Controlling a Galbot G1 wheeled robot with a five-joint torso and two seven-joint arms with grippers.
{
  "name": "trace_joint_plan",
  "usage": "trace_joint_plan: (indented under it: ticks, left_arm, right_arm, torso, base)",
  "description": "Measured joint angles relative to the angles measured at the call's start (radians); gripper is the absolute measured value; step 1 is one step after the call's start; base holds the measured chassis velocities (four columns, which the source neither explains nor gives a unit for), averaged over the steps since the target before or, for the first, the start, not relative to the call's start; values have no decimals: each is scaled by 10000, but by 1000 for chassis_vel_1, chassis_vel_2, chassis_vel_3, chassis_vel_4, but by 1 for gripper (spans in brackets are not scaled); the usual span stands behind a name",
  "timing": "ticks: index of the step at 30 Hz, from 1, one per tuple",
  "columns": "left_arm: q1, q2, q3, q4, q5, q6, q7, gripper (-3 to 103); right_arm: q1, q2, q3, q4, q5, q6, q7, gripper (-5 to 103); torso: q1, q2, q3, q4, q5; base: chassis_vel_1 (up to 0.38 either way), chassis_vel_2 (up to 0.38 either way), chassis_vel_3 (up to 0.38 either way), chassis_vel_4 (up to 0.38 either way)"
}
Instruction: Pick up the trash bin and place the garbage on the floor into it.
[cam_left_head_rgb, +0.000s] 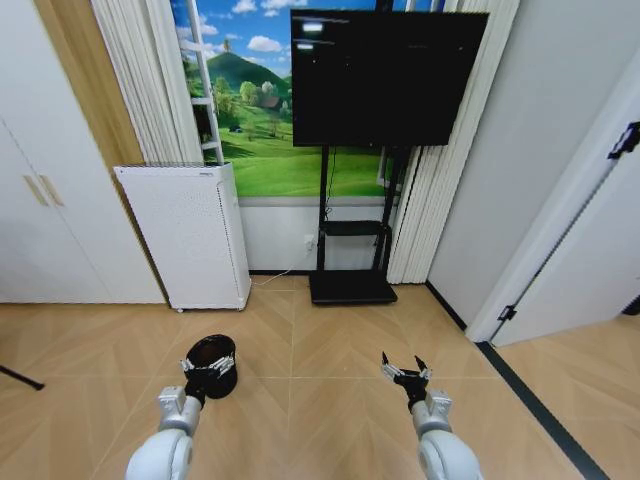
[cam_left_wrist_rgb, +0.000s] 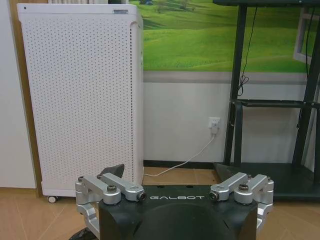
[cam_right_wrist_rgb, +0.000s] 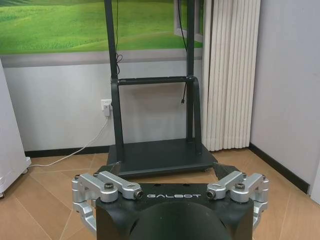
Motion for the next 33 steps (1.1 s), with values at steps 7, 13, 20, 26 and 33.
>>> trace_joint_plan:
  ticks: [7, 13, 20, 26, 33]
  left_arm:
    - [-55, 59, 4, 68, -24, 2, -4, 100]
    - [-103, 97, 12, 134, -91, -1, -3, 100]
    - [-141, 179, 14, 153, -206, -3, -3, 100]
    - [-145, 227, 8, 167, -296, 5, -3, 100]
    - [-186, 281, -11, 212, -377, -1, -2, 100]
  right_arm:
    - [-9, 56, 1, 0, -62, 1, 1, 100]
    - [-28, 101, -3, 6, -132, -7, 5, 100]
    - [-59, 155, -17, 76, -209, -46, 13, 100]
    - [-82, 197, -36, 115, -291, -108, 17, 100]
    - [-64, 218, -70, 168, -345, -243, 22, 100]
  torso:
    - [143, 324, 180, 1, 0]
    - [267, 620, 348, 1, -1]
    - [398, 927, 528, 0, 0]
    - [504, 1173, 671, 0, -1]
    - [652, 1517, 866, 1, 0]
  base:
    - [0, 0, 0, 0]
    - [0, 0, 0, 0]
    - [0, 0, 0, 0]
    - [0, 0, 0, 0]
    - [0, 0, 0, 0]
